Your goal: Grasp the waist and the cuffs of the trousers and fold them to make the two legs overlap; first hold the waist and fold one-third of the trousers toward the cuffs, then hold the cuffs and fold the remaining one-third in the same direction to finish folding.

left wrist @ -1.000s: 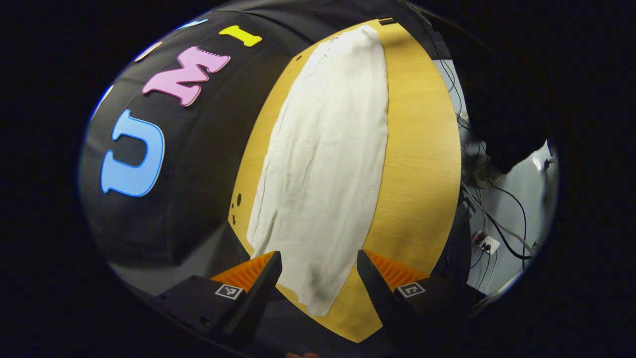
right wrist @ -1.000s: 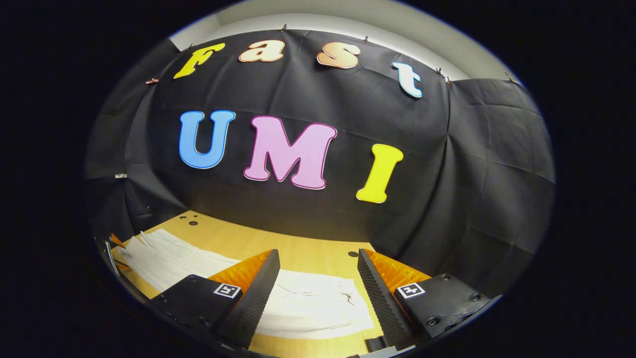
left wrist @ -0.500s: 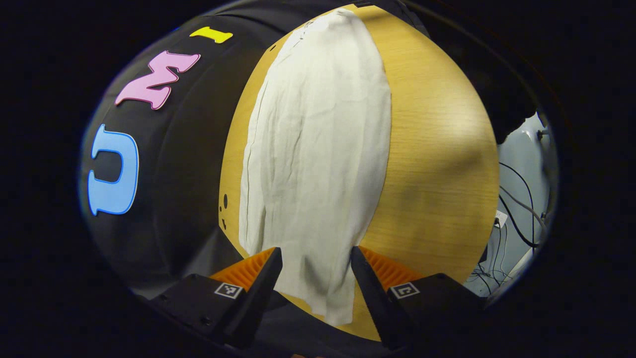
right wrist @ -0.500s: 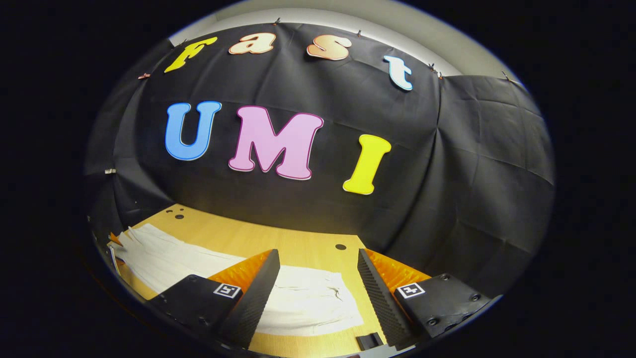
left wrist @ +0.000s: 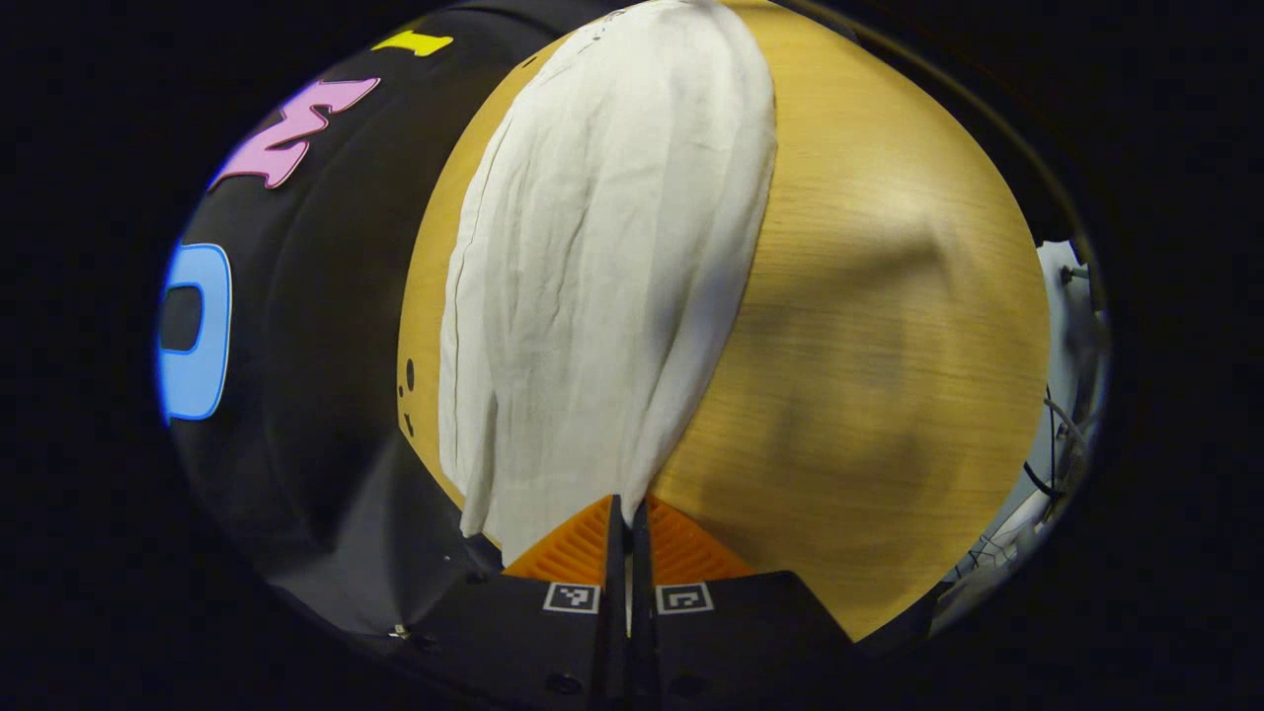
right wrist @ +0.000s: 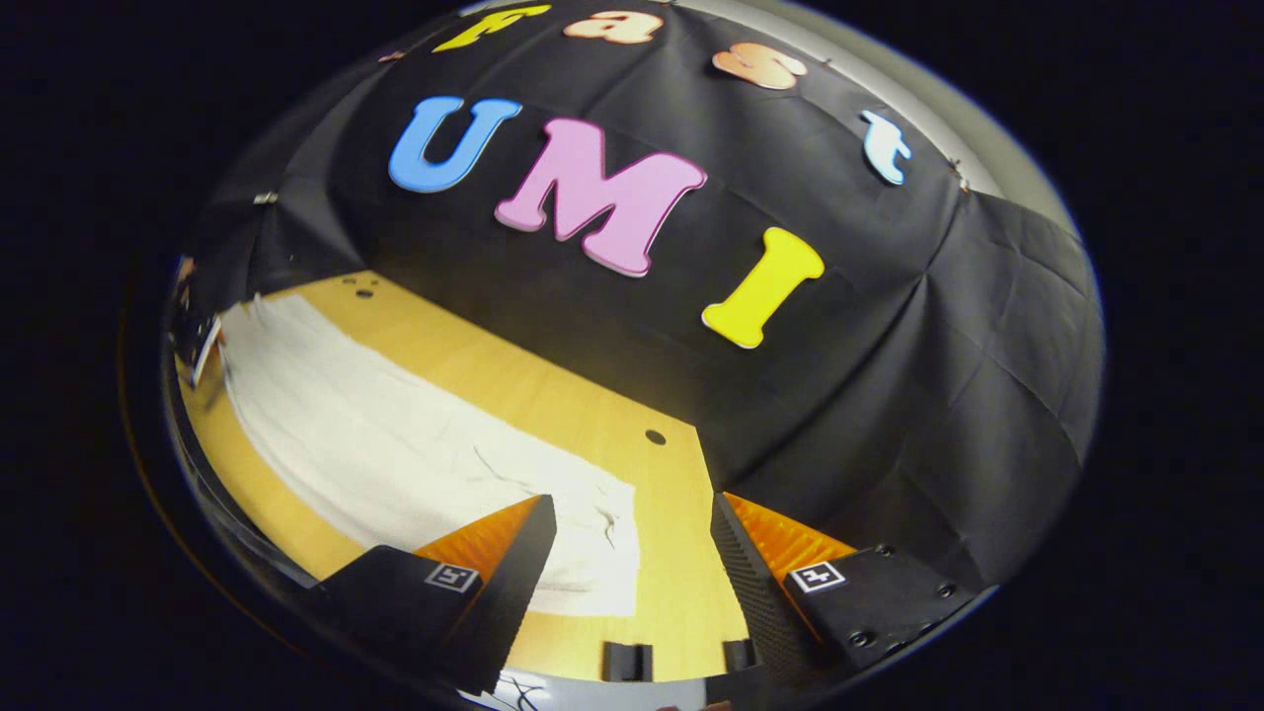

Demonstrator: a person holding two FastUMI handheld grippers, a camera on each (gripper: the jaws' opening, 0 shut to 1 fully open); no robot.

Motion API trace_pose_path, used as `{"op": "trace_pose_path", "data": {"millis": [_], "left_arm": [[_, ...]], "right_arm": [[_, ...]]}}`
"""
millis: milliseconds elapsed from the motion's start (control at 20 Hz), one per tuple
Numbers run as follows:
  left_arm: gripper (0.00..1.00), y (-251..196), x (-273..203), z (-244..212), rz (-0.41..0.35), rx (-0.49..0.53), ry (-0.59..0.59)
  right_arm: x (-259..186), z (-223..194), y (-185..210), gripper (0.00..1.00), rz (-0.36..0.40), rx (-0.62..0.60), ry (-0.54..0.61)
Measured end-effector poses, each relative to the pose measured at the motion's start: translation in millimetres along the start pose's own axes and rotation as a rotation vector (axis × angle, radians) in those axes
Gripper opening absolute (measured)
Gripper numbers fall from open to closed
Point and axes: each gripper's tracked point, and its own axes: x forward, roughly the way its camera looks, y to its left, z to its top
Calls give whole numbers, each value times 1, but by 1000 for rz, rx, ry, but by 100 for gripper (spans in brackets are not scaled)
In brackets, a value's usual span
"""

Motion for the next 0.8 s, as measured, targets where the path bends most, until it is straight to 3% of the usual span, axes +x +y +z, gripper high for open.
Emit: {"op": "trace_pose_path", "data": {"millis": [150,350,800], "left_arm": [[6,0,-1,2,-10,6,-1],[6,0,0,2,-5,-3,-3],[6,0,1,4,-7,-5,-14]], "right_arm": [[14,-47,3,98,52,-184,69],[29,-99,31,98,184,-403,115],[80,-194,63,98,412,-711,219]]}}
